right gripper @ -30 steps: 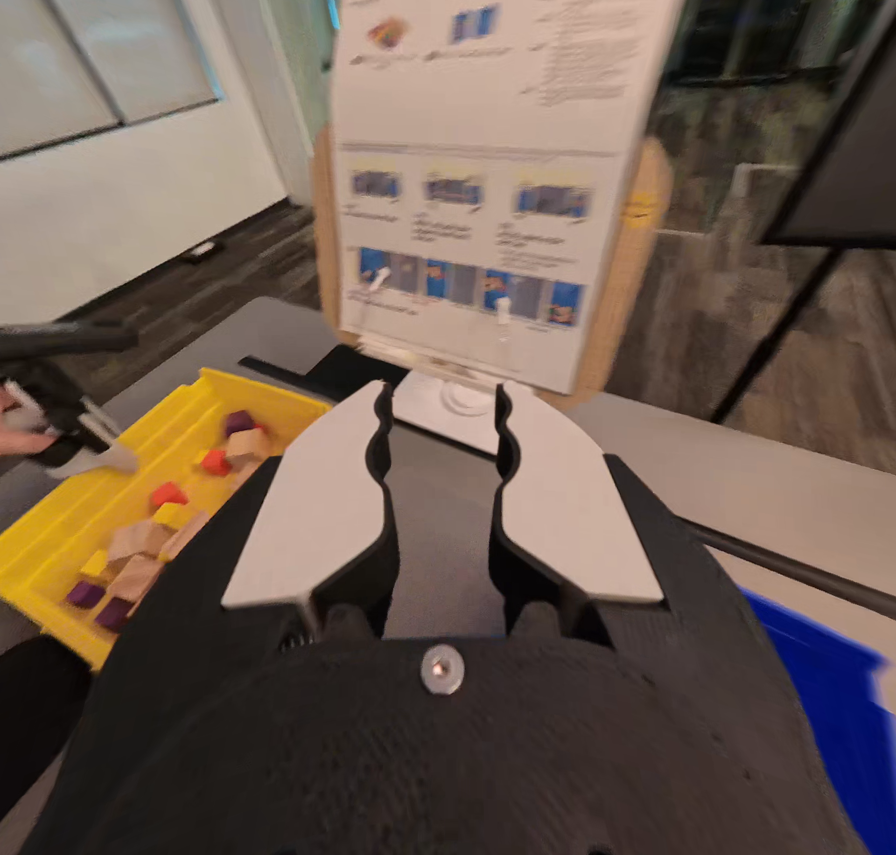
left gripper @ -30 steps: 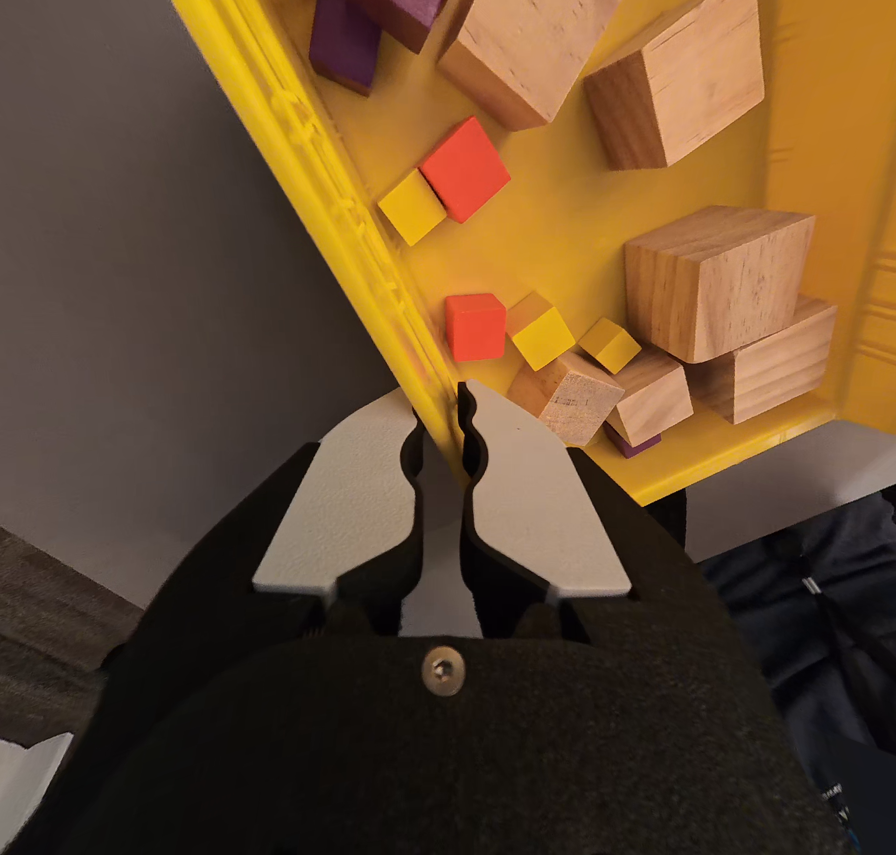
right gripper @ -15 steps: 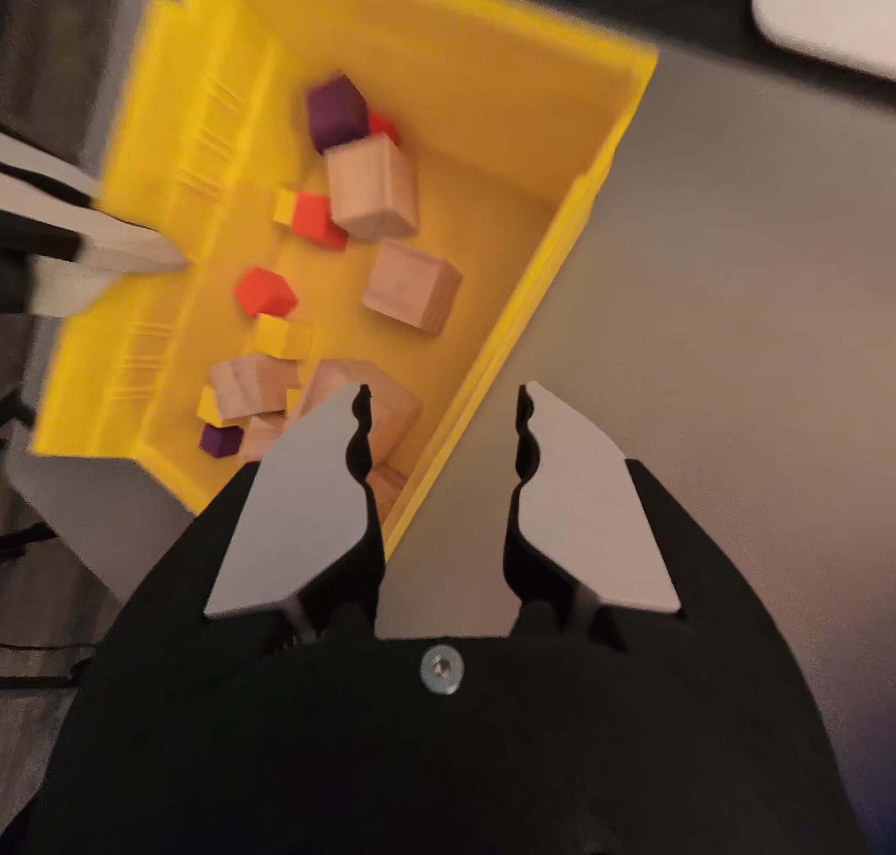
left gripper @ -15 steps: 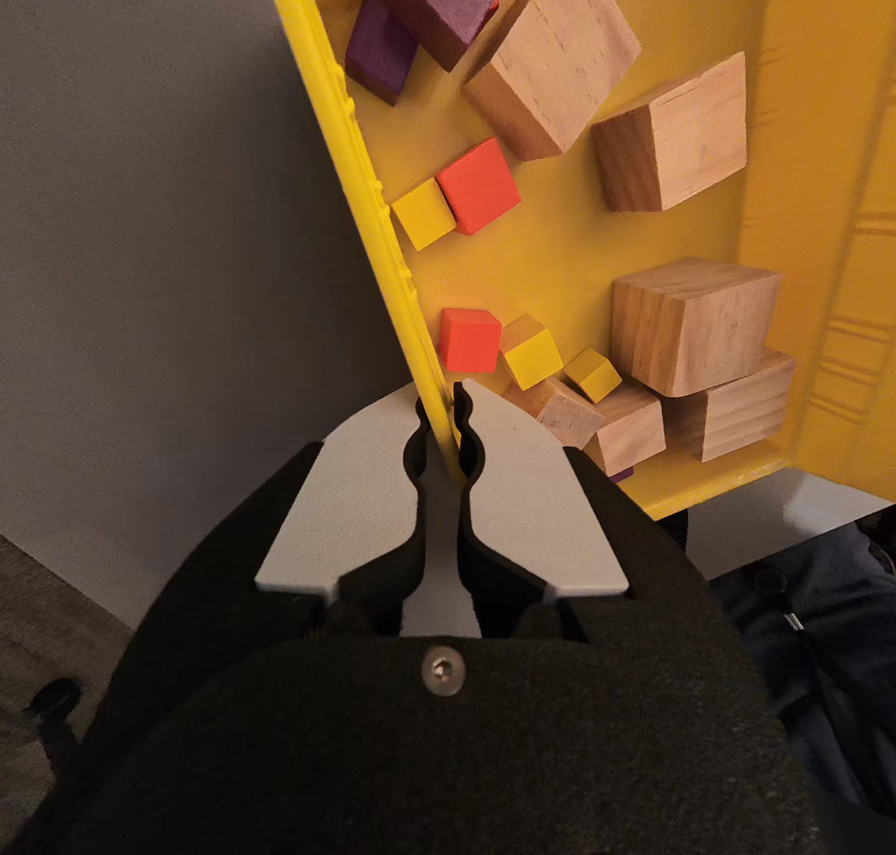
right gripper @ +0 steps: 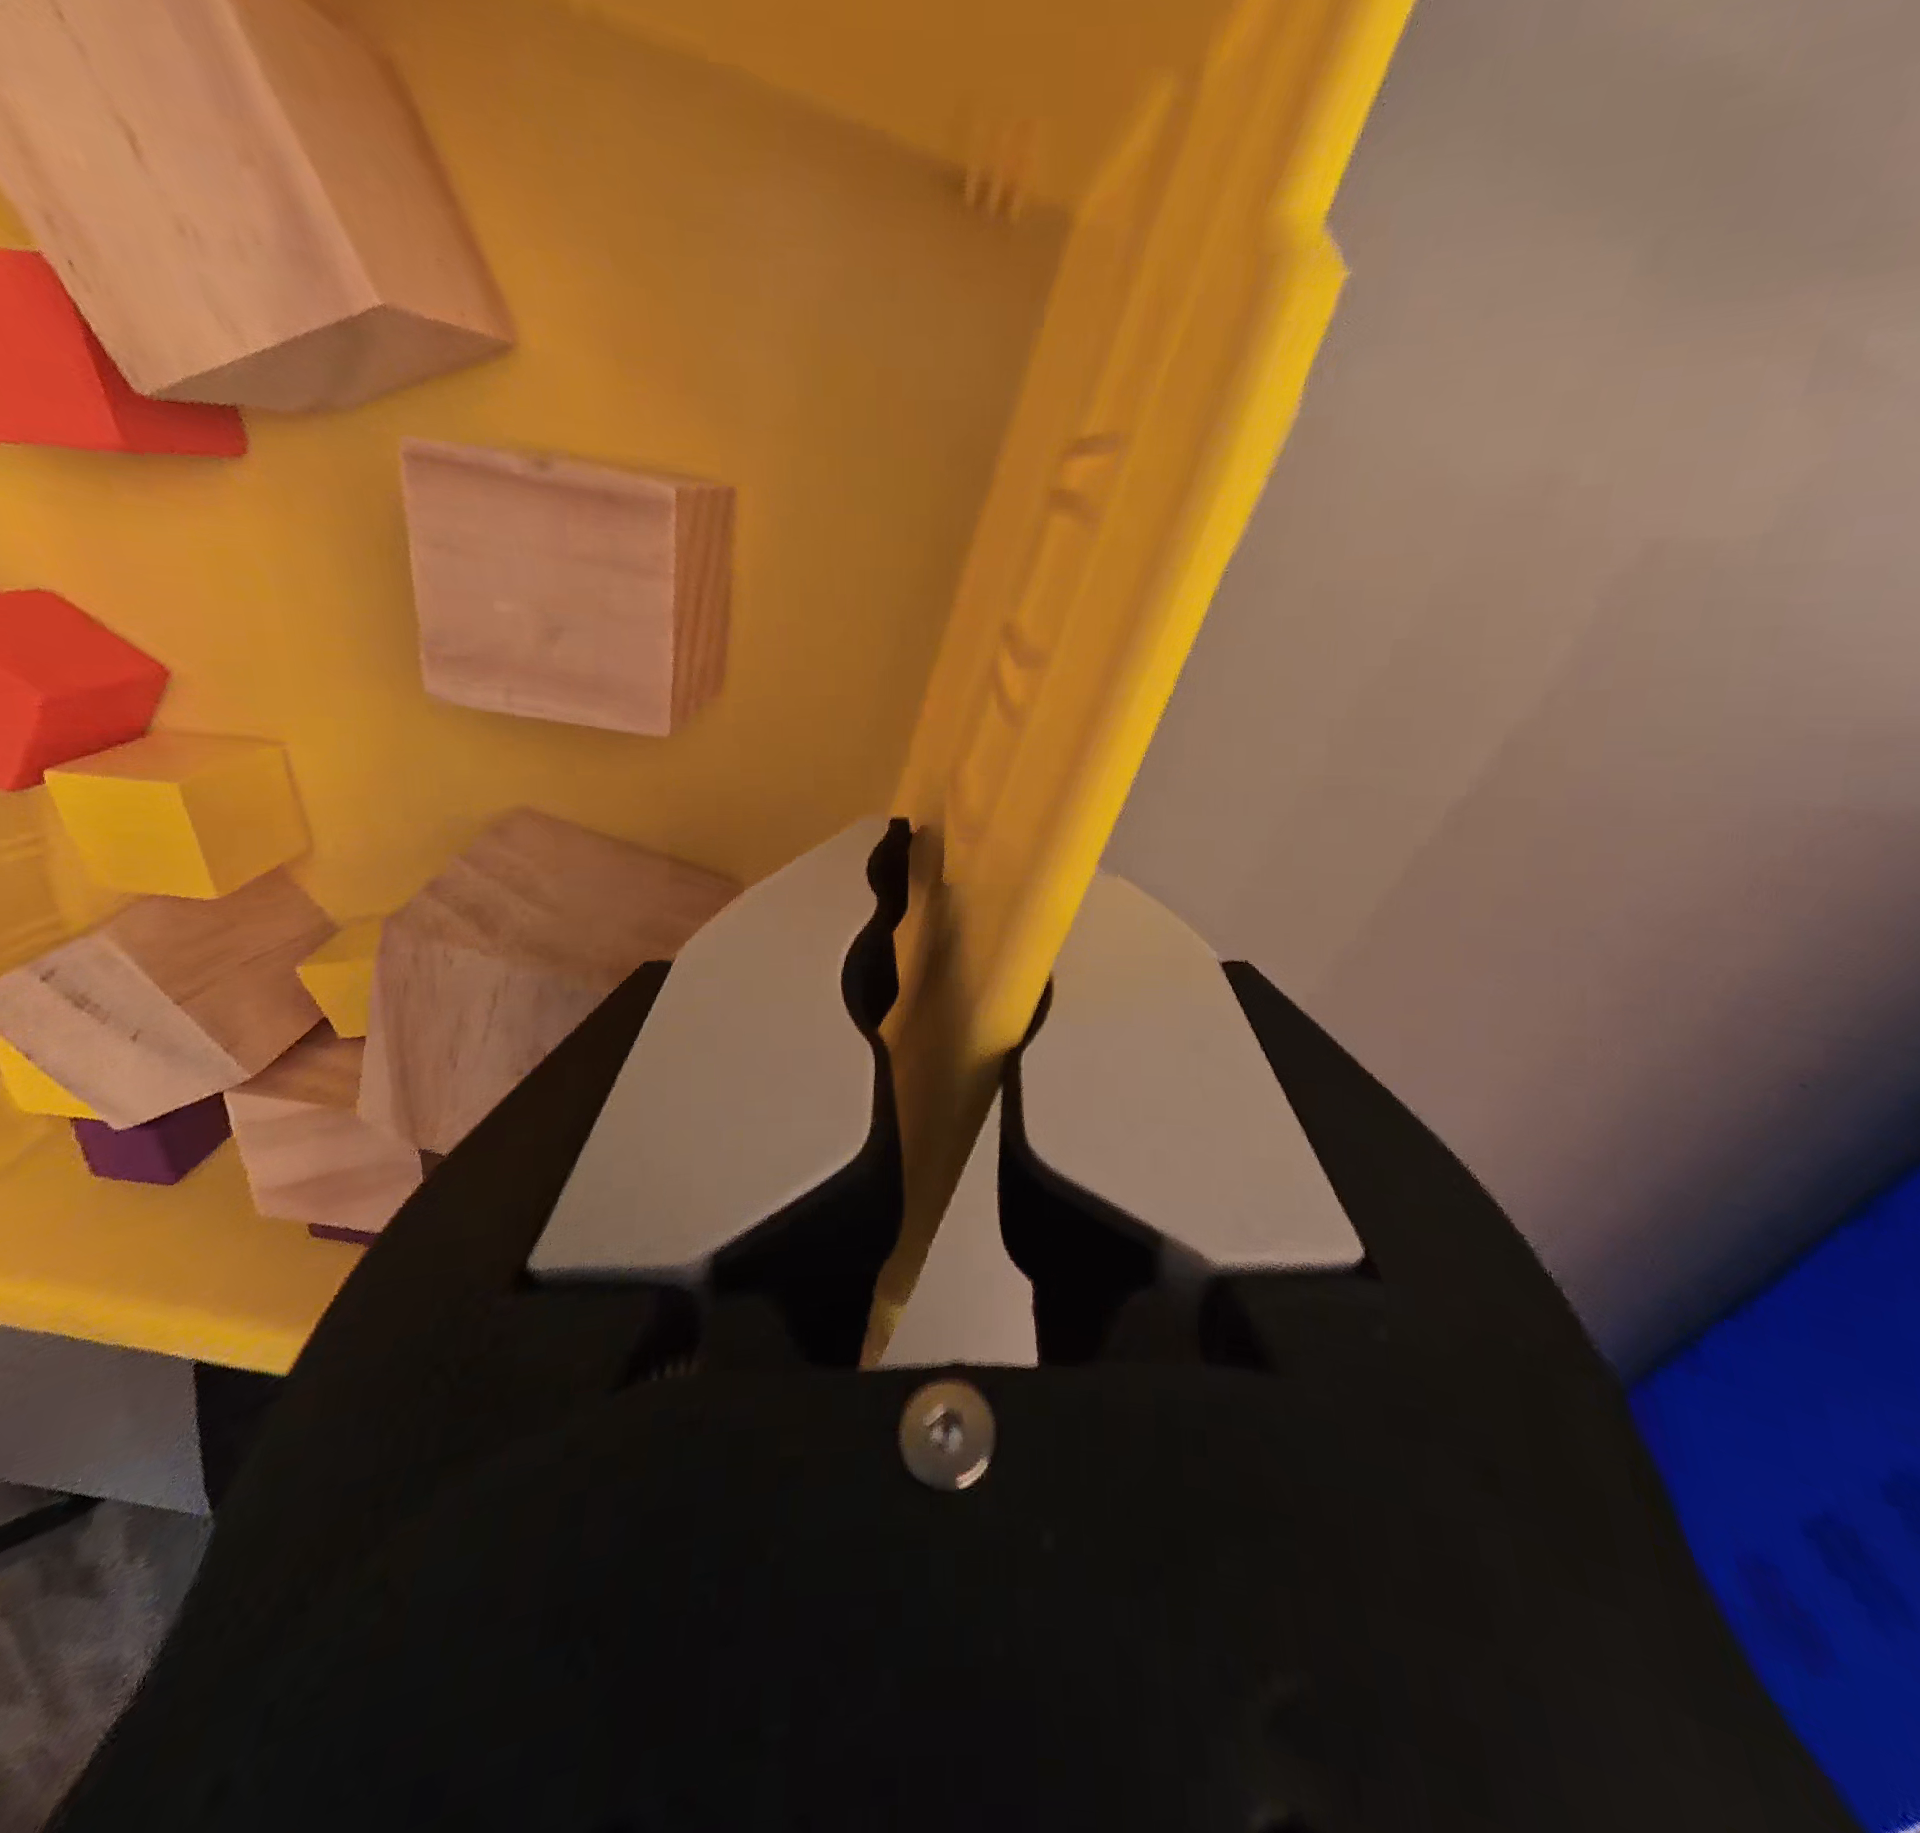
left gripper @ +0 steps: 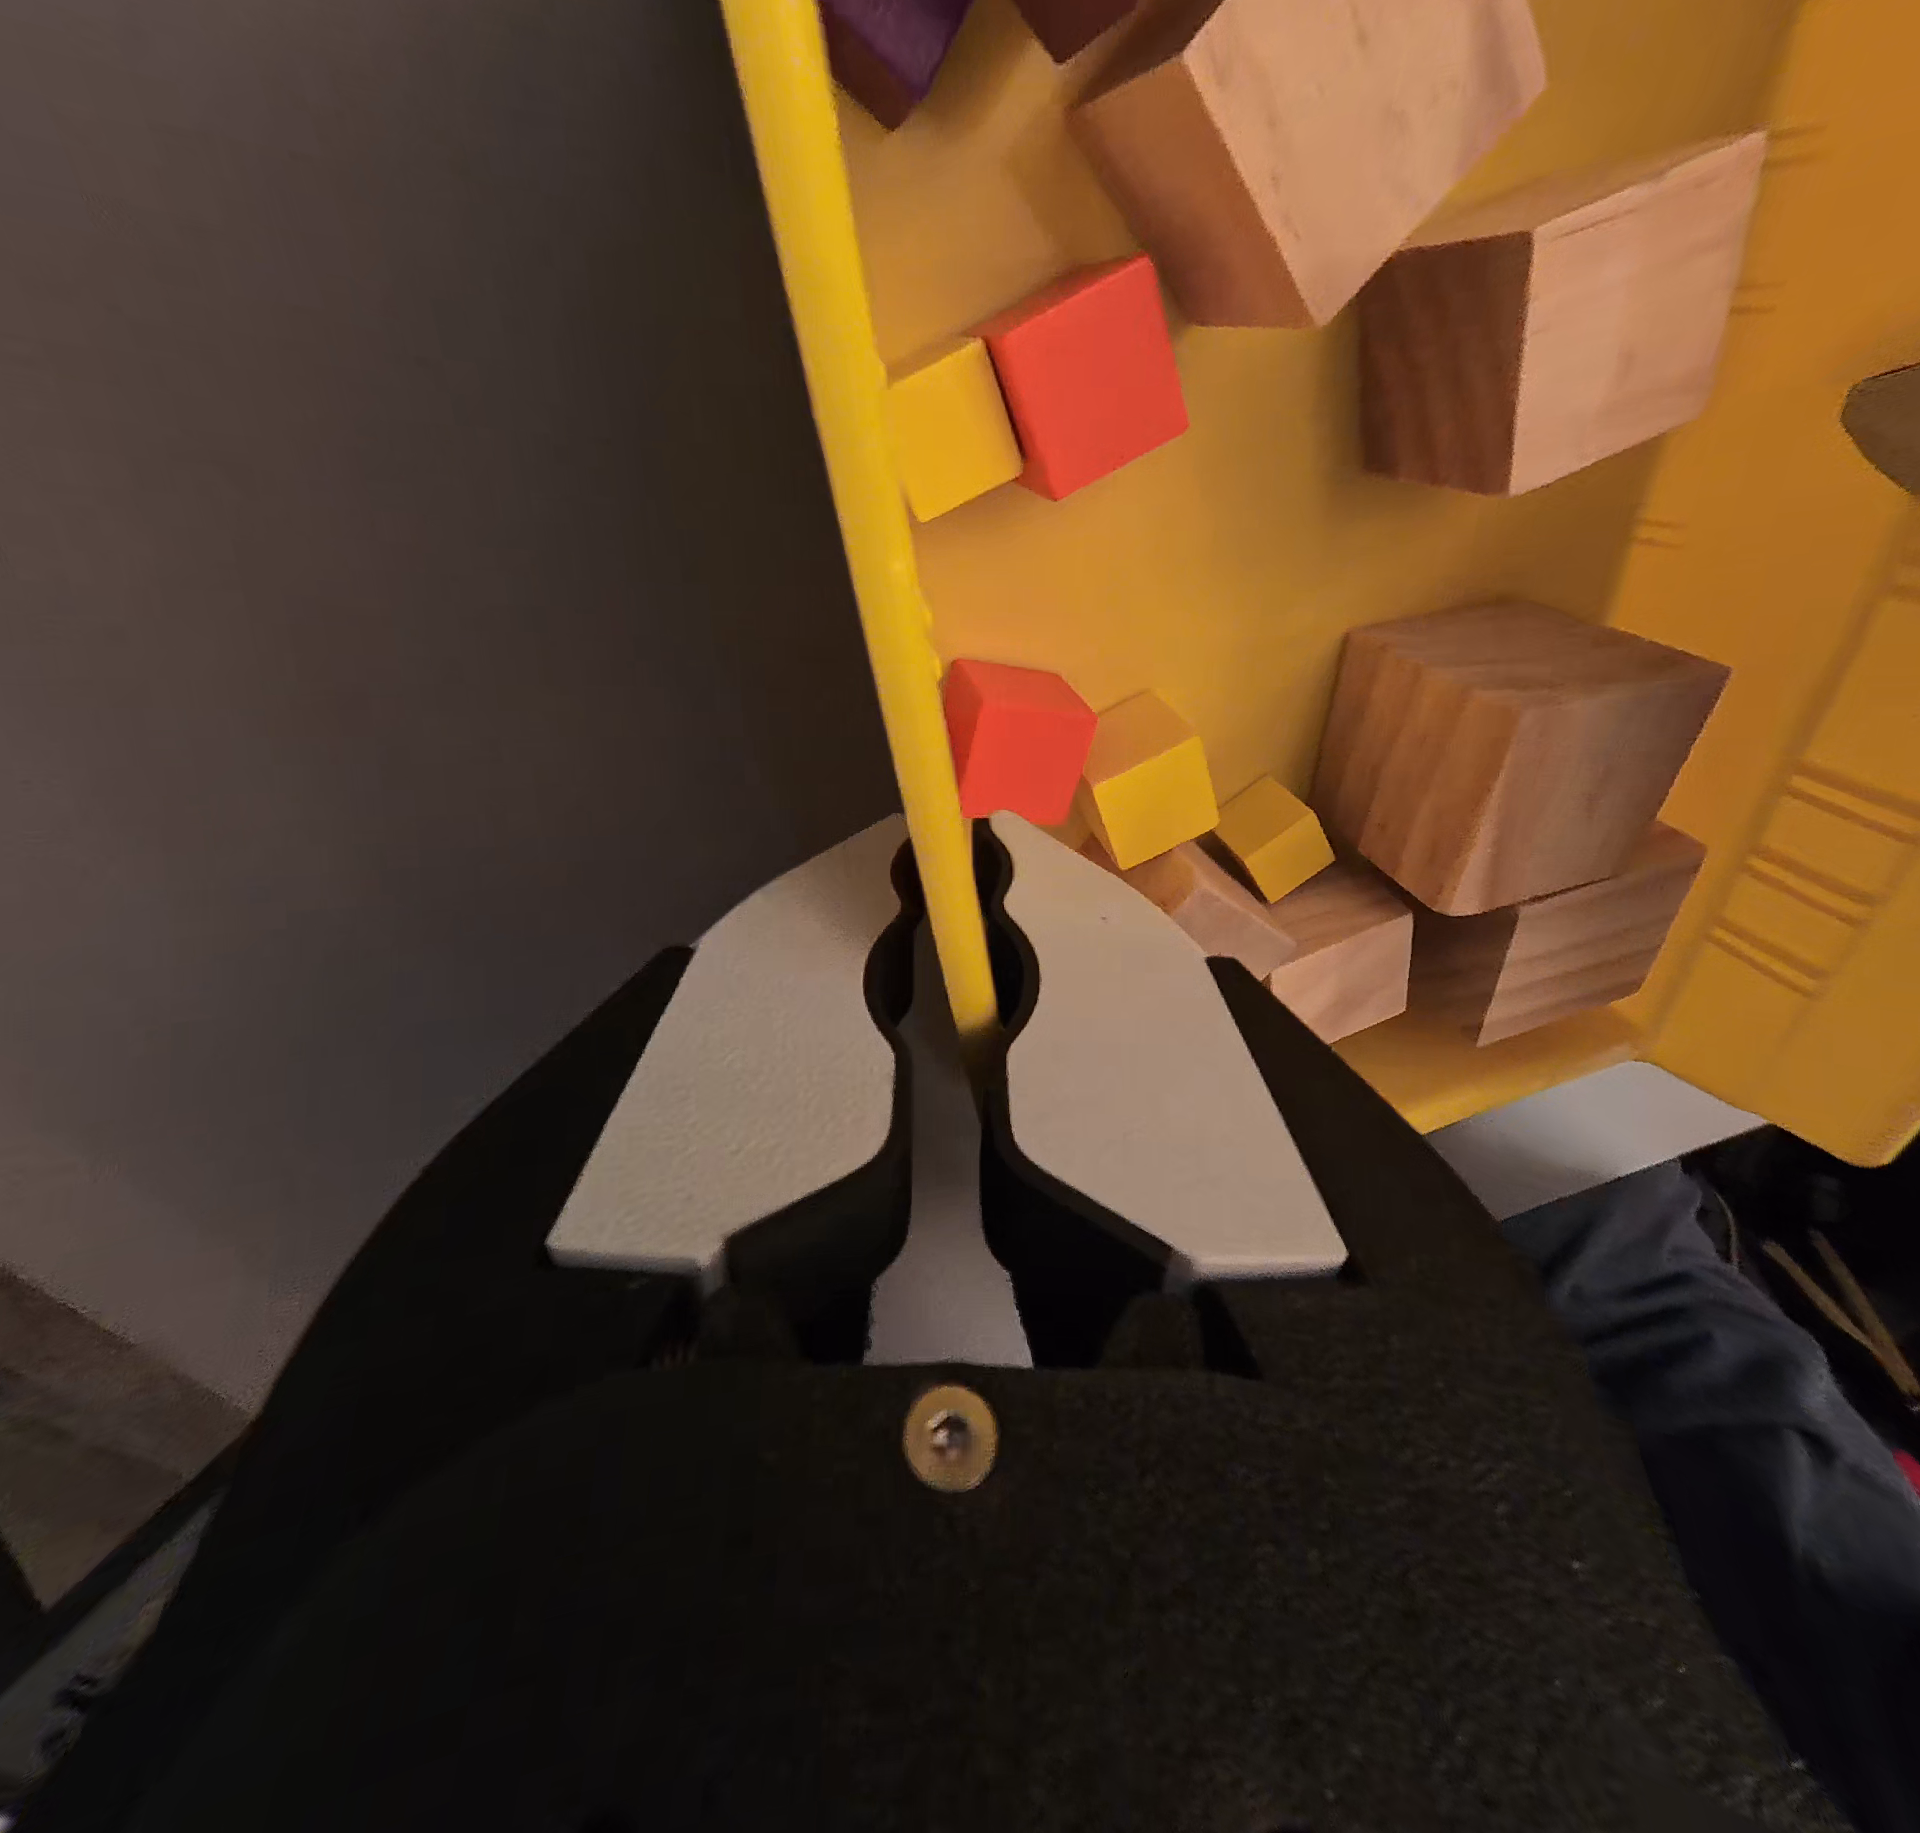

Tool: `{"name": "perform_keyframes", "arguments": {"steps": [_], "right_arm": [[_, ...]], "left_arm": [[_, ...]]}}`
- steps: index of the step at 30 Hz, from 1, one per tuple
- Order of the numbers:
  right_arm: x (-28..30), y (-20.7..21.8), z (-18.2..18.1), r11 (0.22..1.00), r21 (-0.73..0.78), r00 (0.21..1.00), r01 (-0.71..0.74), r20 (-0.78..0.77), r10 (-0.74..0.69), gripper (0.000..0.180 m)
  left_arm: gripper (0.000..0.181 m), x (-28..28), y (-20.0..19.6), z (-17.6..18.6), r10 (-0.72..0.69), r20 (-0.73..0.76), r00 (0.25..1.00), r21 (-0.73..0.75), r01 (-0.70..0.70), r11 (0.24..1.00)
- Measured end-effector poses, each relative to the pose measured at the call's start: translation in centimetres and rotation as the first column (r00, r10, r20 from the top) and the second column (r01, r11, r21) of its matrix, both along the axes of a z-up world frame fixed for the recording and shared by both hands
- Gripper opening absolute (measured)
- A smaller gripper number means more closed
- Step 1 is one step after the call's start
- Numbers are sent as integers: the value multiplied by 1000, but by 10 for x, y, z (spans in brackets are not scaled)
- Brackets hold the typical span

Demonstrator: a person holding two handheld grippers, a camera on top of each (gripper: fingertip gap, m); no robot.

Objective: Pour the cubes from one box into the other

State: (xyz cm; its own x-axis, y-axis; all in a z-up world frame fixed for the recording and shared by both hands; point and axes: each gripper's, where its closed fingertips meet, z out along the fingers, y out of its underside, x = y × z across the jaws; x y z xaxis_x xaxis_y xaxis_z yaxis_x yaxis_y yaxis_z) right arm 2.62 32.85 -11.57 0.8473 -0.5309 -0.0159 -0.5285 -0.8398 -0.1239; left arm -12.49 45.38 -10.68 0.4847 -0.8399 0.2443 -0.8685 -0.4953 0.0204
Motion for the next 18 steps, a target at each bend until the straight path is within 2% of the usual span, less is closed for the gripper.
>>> {"name": "perform_keyframes", "arguments": {"steps": [5,8,10,12,18], "right_arm": [[3,0,-2,1000,-25,999,-12,42,13,20],[5,3,-4,1000,11,999,-1,52,1,21],[-1,-3,-16,1000,-26,1000,16,-8,-17,24],[0,-2,-17,999,8,999,35,-28,-34,26],[-14,-2,-18,1000,-8,989,0,-149,-1,7]], "left_arm": [[6,-1,1,-2,-18,-54,998,35,20,999],[6,-1,1,-2,-16,-72,997,46,20,999],[6,-1,2,-2,-12,-72,997,49,16,999],[6,-1,2,-3,-11,-71,997,51,15,999],[6,-1,2,-4,-3,-72,997,60,8,998]]}}
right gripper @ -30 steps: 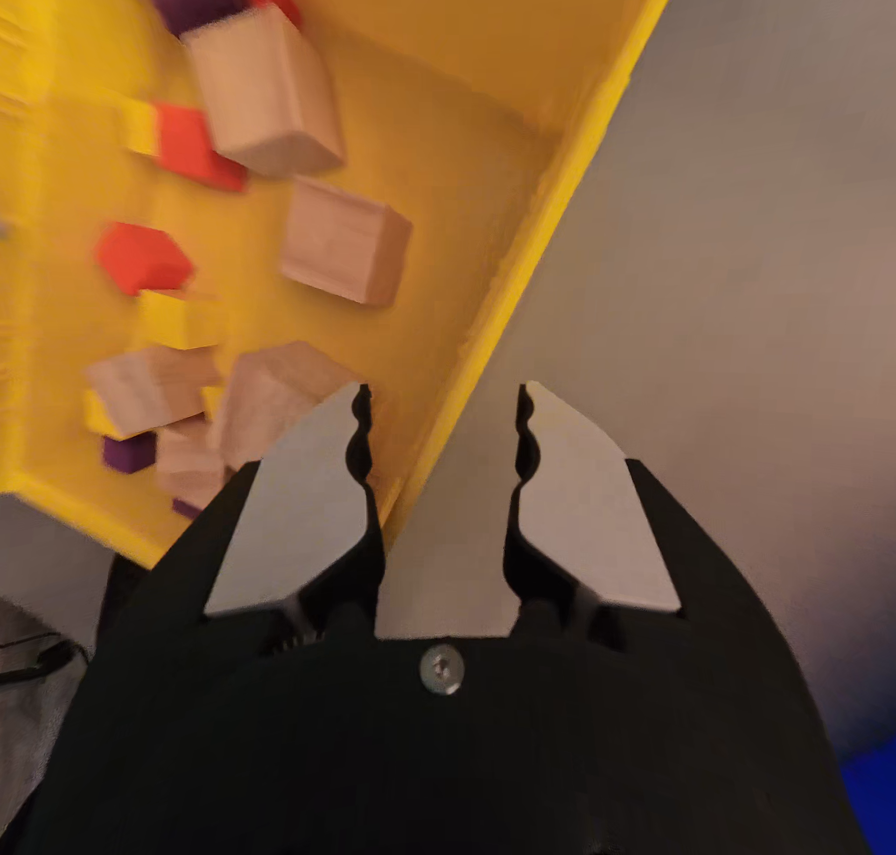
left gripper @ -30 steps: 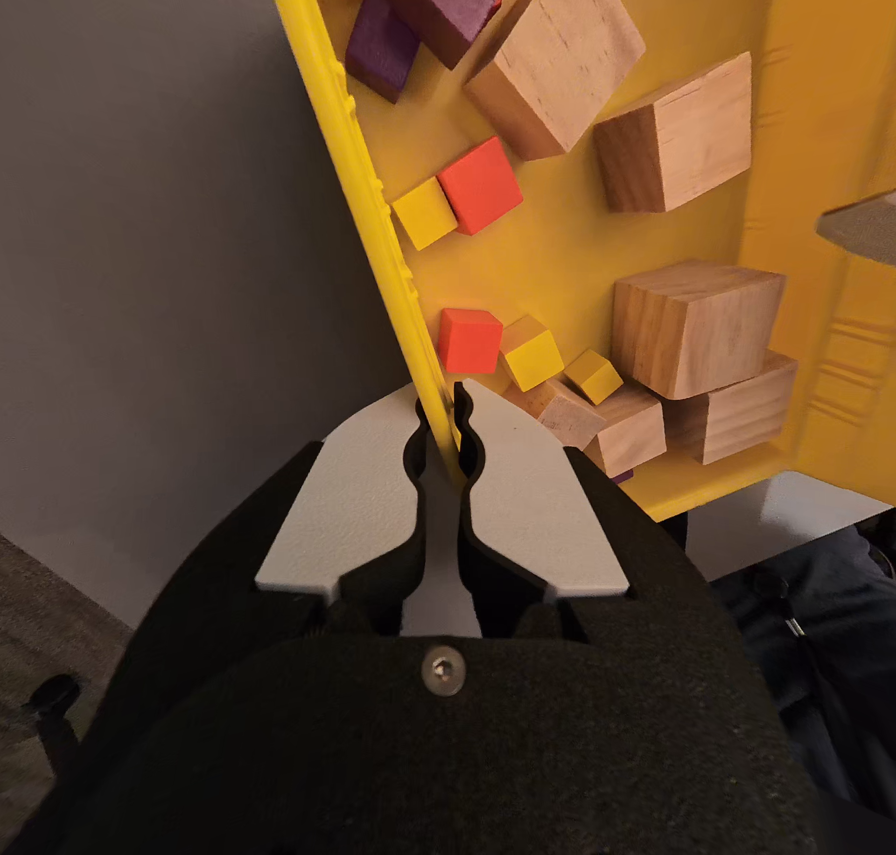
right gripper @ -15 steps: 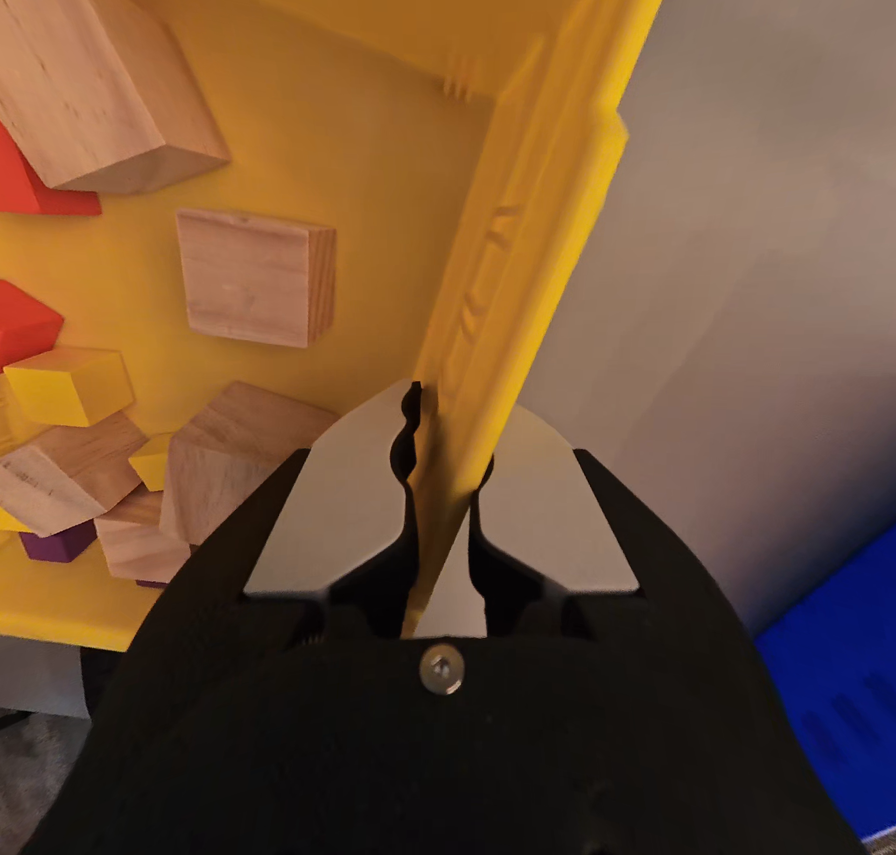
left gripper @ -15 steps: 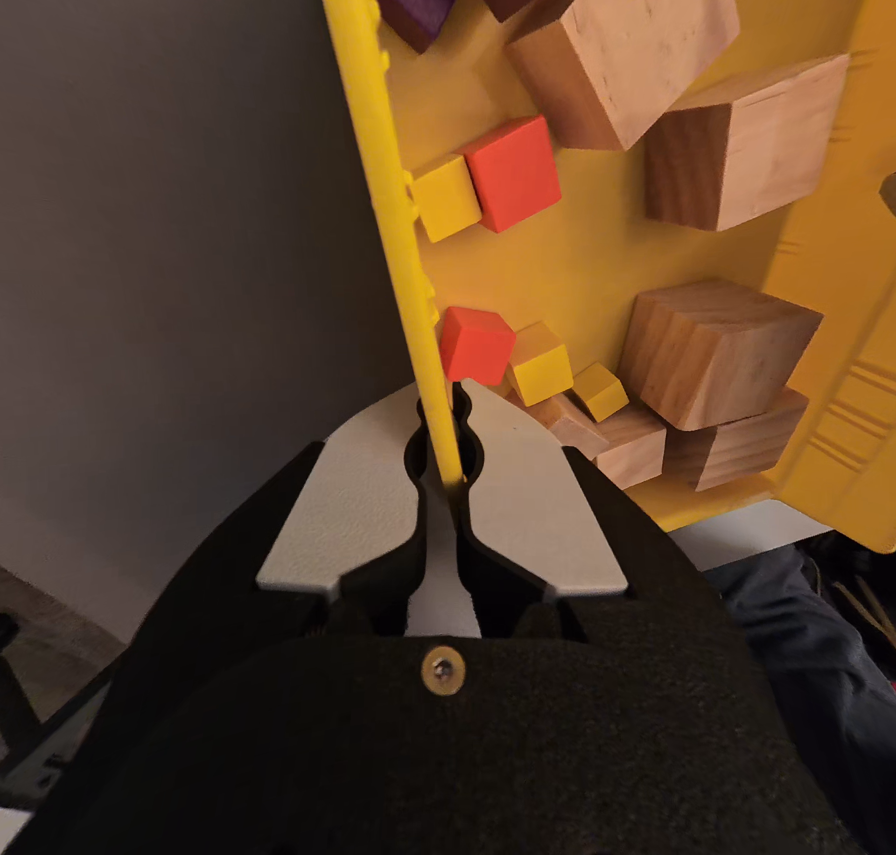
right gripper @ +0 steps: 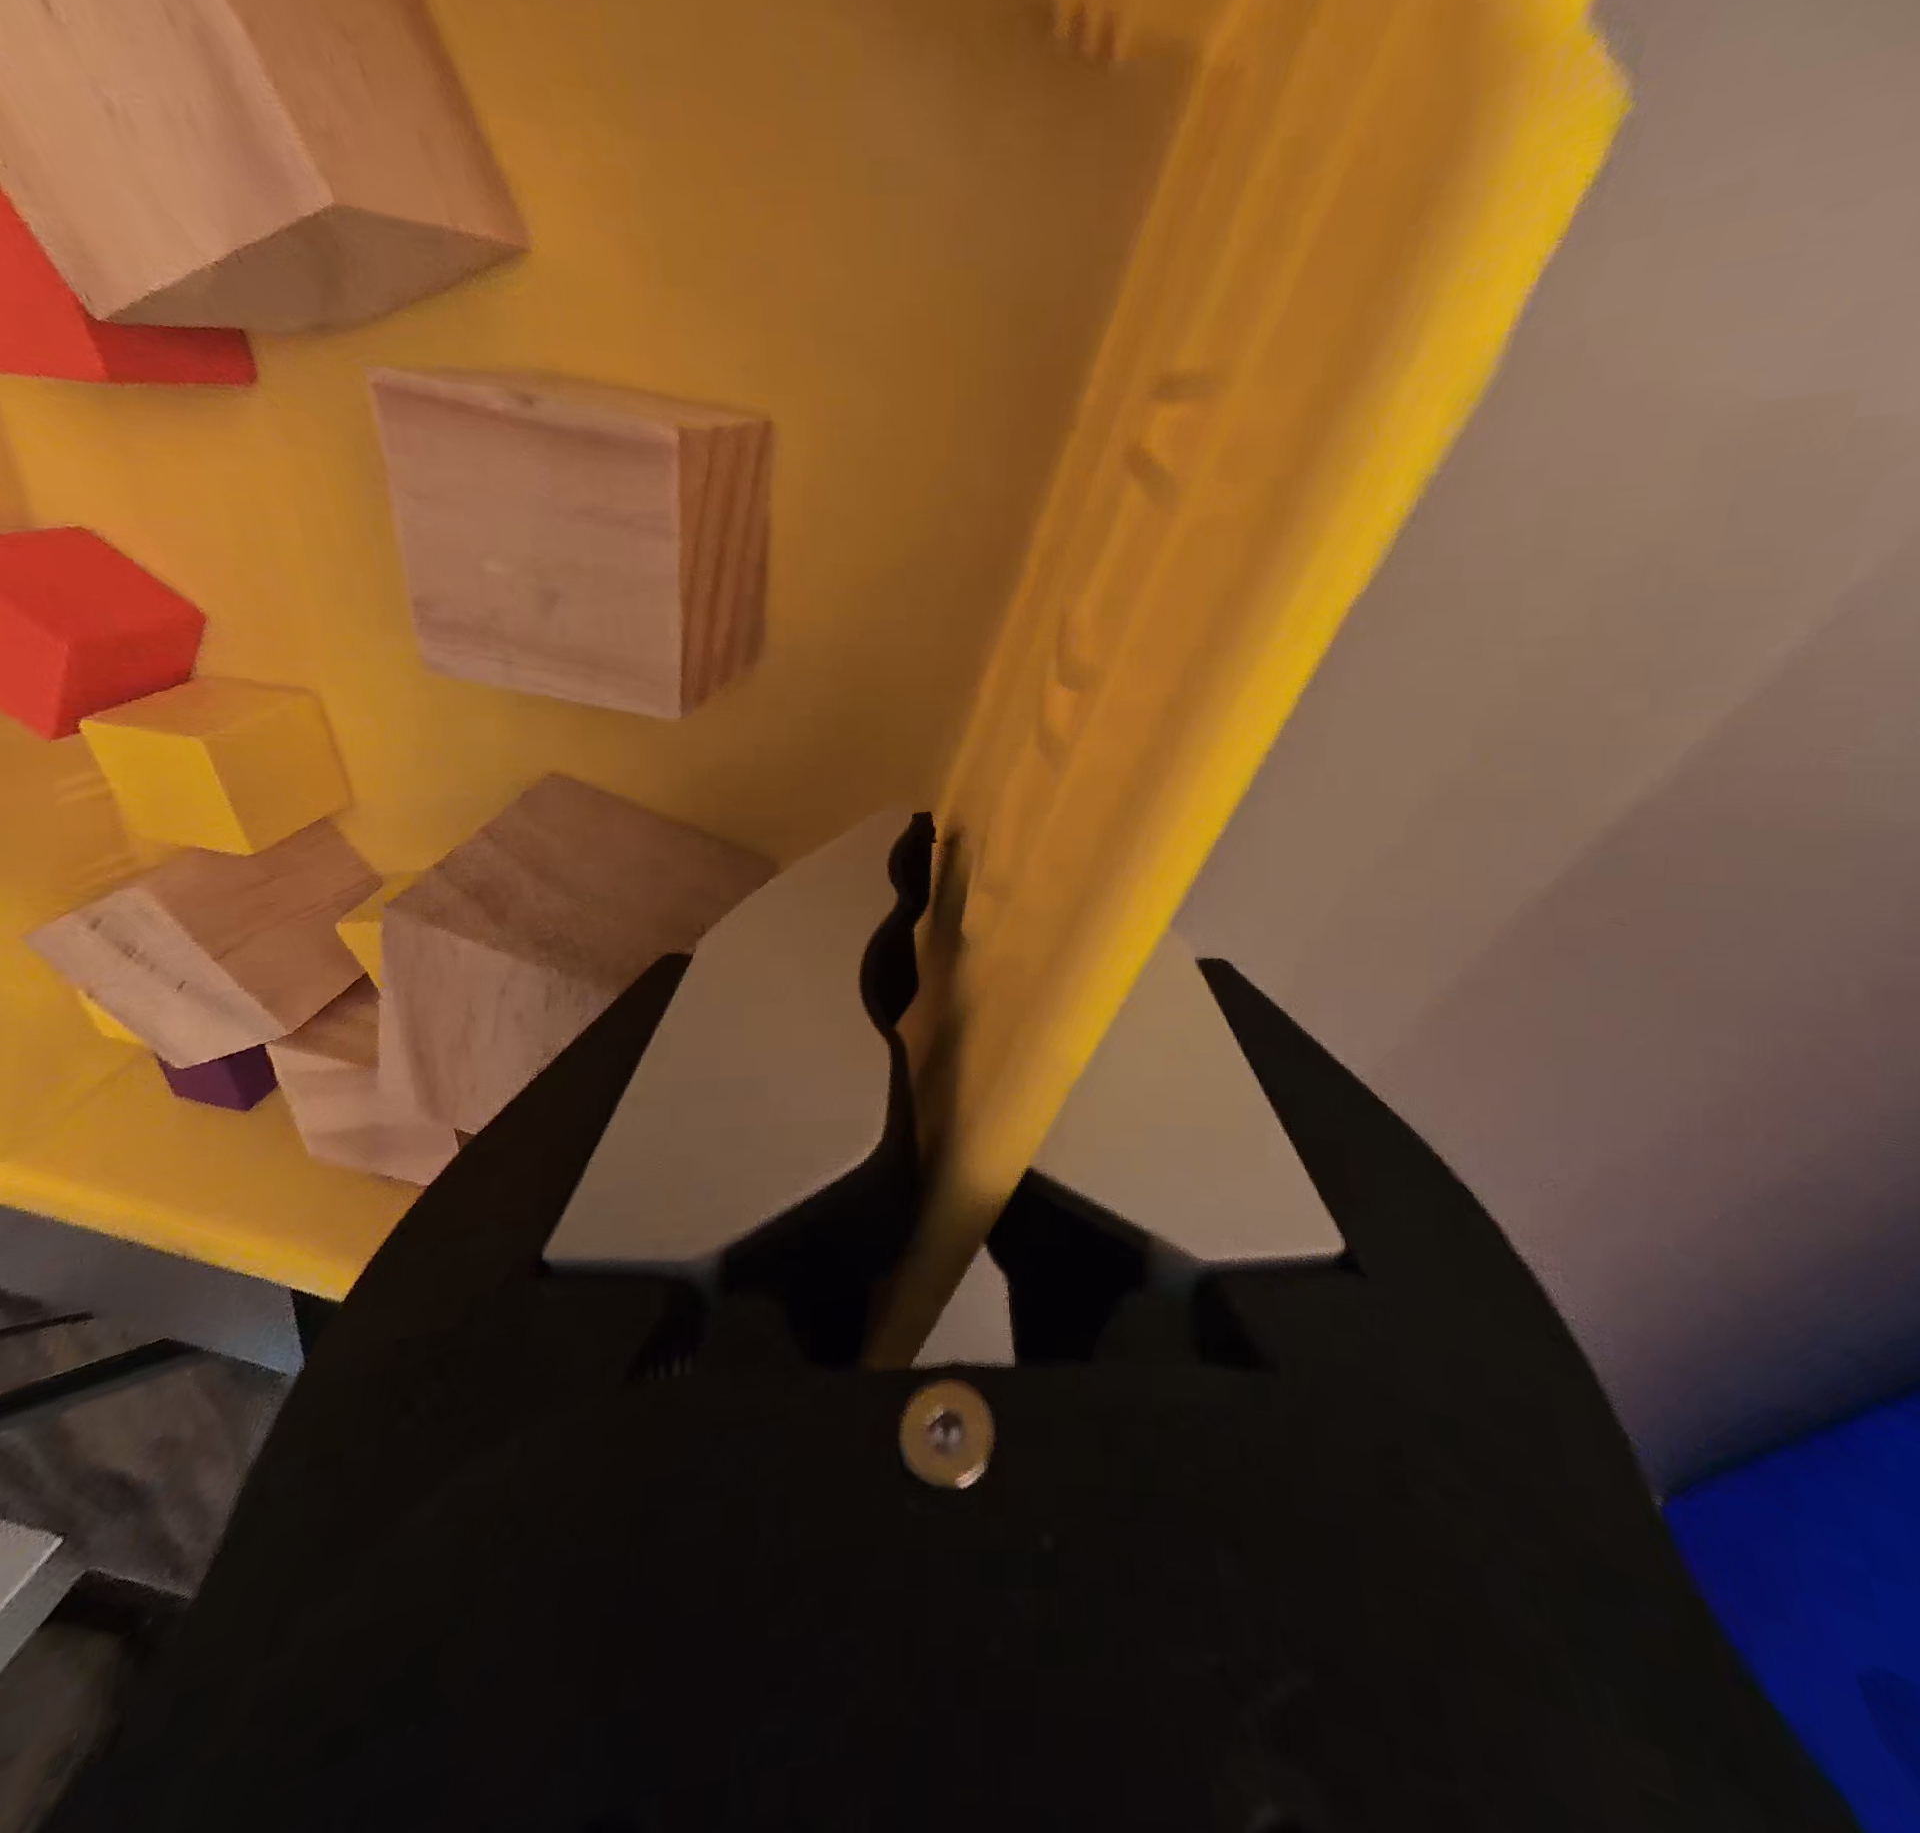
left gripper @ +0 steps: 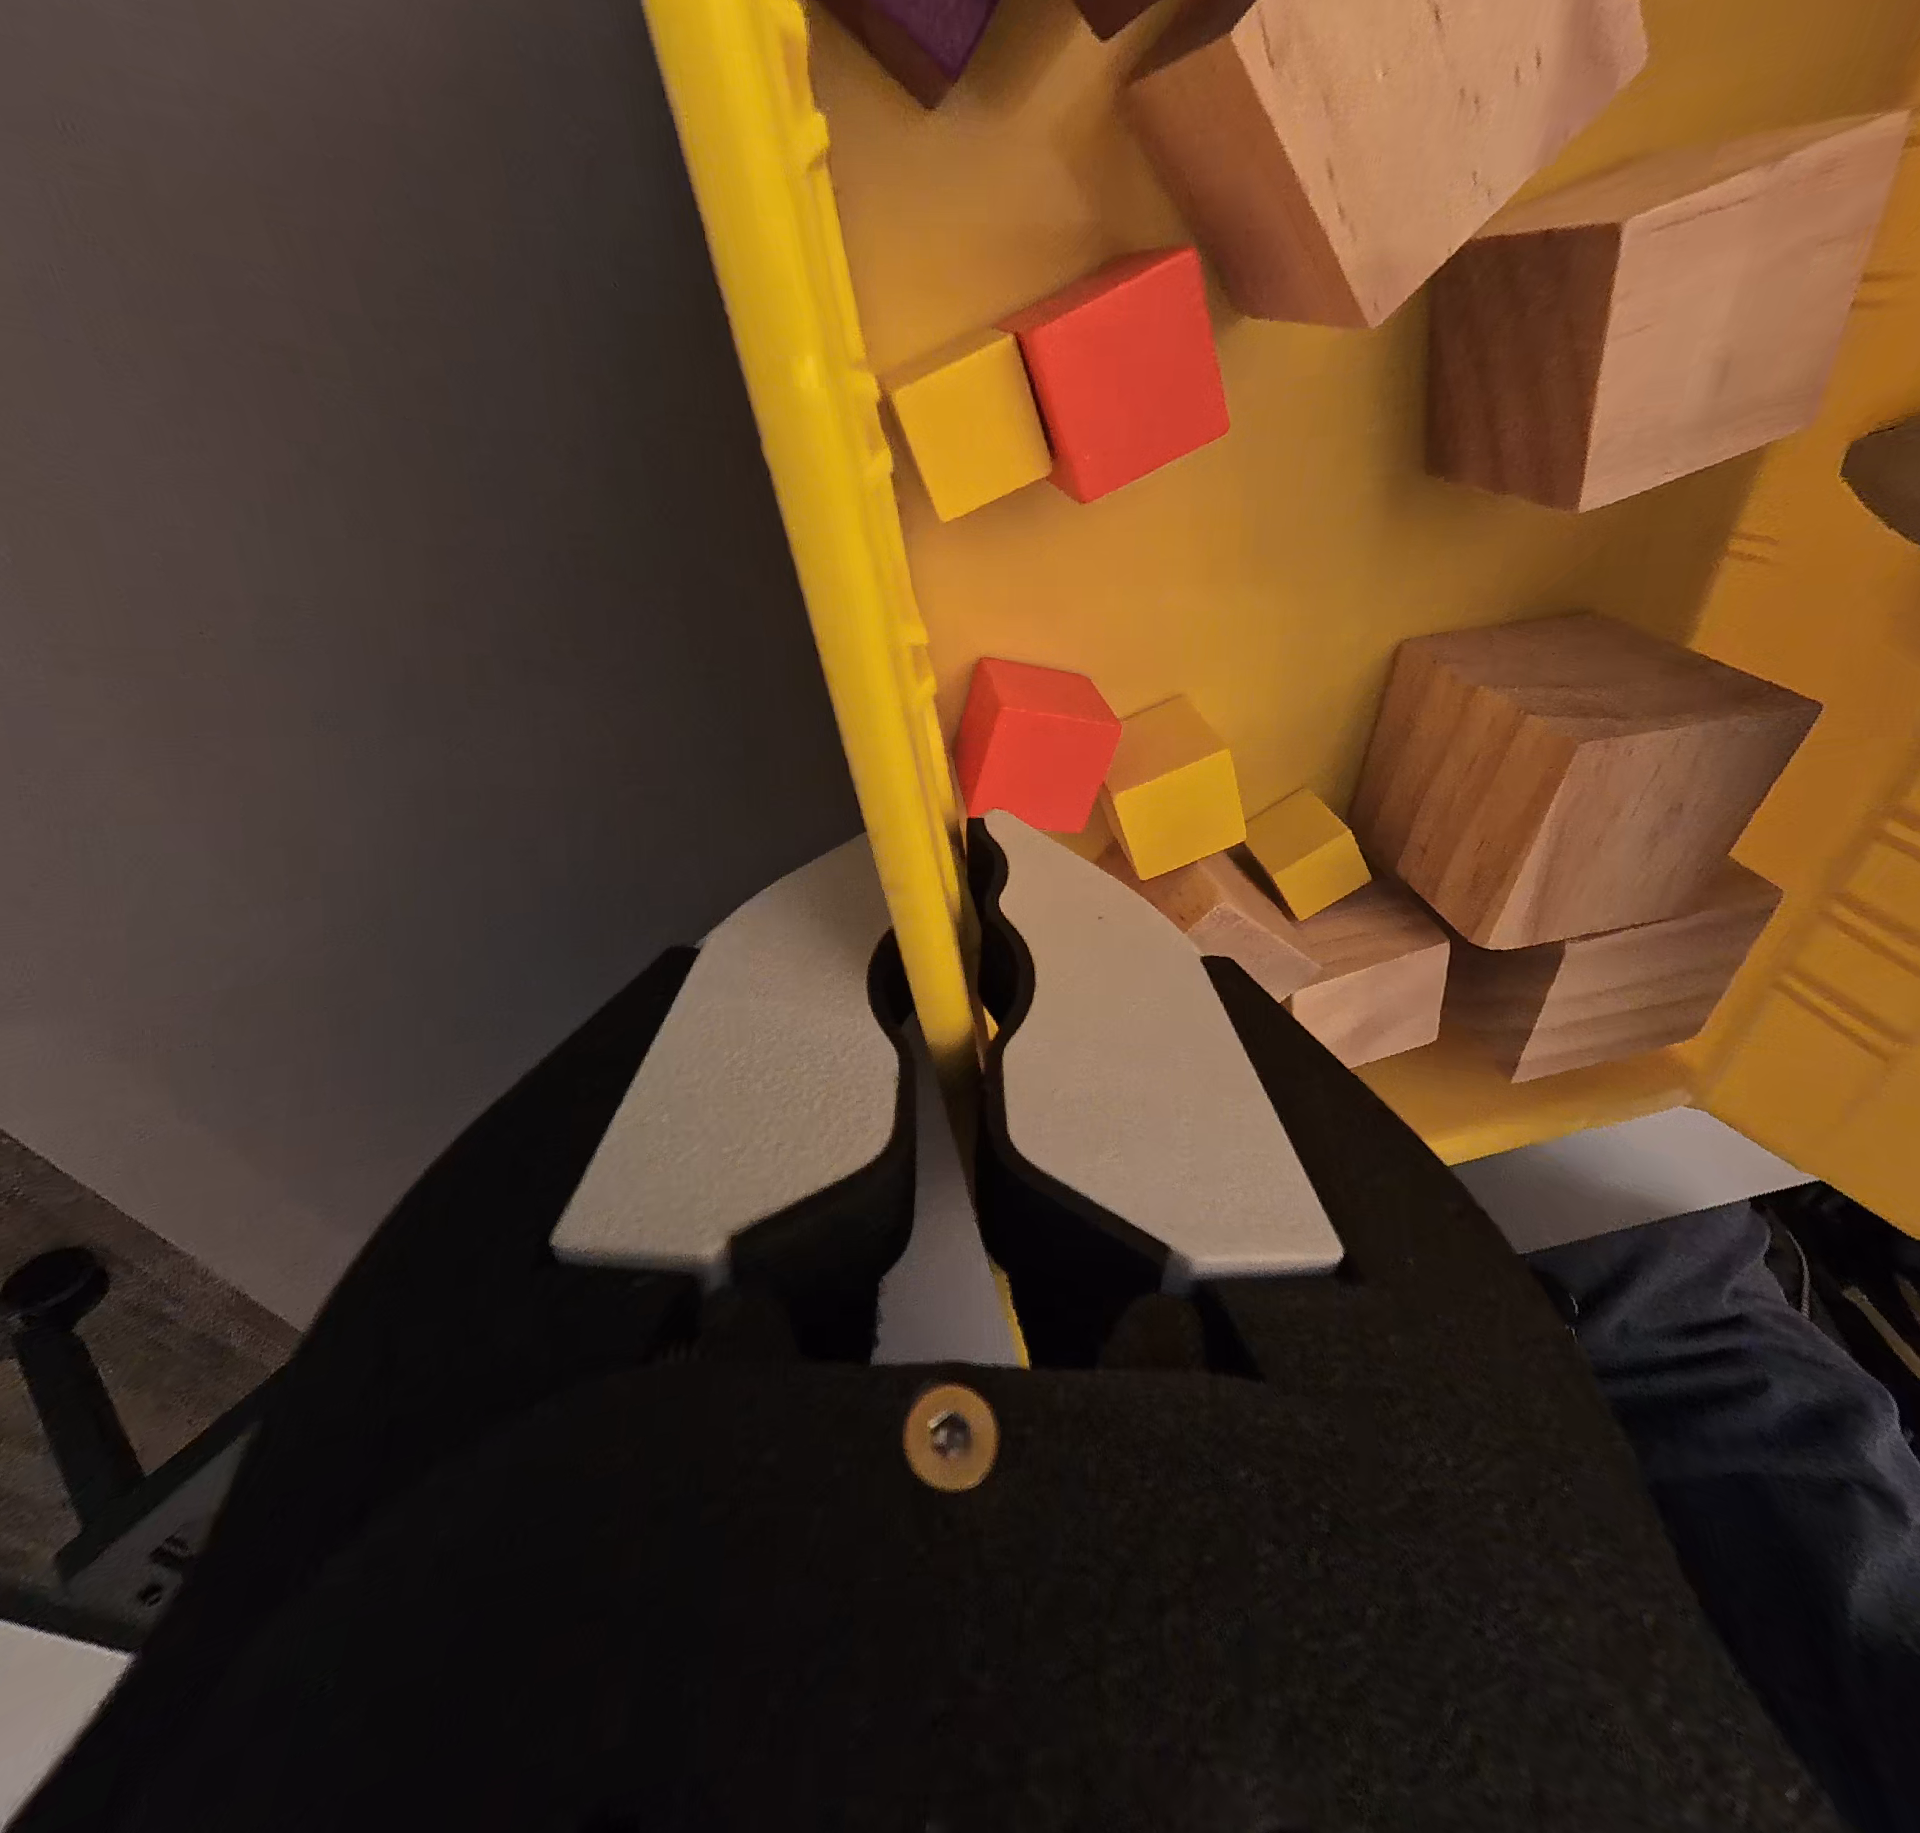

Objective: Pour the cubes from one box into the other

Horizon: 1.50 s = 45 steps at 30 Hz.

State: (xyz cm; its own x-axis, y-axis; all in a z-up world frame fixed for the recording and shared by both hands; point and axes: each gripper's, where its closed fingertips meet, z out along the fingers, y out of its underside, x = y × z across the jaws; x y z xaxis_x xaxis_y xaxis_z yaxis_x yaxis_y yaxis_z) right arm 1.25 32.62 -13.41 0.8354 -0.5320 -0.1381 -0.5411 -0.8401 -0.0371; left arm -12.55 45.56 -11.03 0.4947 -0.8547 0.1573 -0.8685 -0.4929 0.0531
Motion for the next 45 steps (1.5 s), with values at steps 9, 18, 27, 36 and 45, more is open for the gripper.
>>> {"name": "perform_keyframes", "arguments": {"steps": [9,18,27,36,45], "right_arm": [[-1,-2,-1,1000,2,999,5,-33,-5,5],[25,-37,18,999,29,987,20,-160,-15,4],[148,-139,120,982,136,990,134,-53,-128,4],[264,-313,174,943,105,942,317,78,-325,4],[321,-394,173,912,136,892,387,196,-407,4]], "left_arm": [[5,1,-1,1,28,-63,998,42,-26,999],[6,32,-39,39,-49,-144,988,84,62,995],[7,169,-132,138,-241,-26,970,194,241,951],[7,308,-283,168,-432,105,896,178,411,894],[7,379,-352,152,-490,220,843,167,463,871]]}}
